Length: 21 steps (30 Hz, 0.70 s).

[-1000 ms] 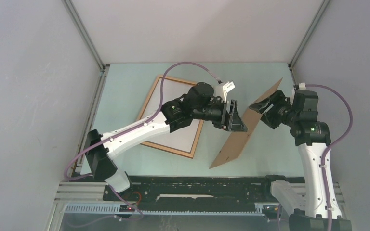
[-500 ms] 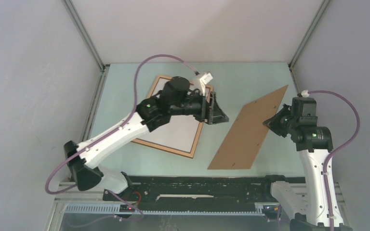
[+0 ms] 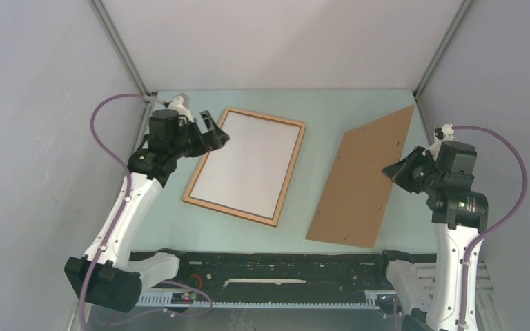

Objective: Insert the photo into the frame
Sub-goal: Pick up the photo frame item at the center of the board.

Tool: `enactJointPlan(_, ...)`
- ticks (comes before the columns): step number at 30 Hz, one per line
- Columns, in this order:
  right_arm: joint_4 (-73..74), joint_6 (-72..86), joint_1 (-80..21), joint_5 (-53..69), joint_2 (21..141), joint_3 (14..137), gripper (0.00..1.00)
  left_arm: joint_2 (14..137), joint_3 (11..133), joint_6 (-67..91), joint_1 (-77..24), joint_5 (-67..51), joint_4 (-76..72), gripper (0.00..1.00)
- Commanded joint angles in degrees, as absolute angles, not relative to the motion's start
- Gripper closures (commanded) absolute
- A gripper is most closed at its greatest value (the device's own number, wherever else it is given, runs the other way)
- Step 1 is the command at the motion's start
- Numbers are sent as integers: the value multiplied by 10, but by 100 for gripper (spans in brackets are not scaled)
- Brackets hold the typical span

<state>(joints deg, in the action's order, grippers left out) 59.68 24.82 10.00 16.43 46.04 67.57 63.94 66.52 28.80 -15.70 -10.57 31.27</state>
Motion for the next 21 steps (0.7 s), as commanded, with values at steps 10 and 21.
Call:
enactJointPlan(10,412,318,115,431,493,722,100,933,694,253,56,-120,254,1)
enactJointPlan(21,218,421,46,417,577,627,100,1067,699,277,64,-256,212,1)
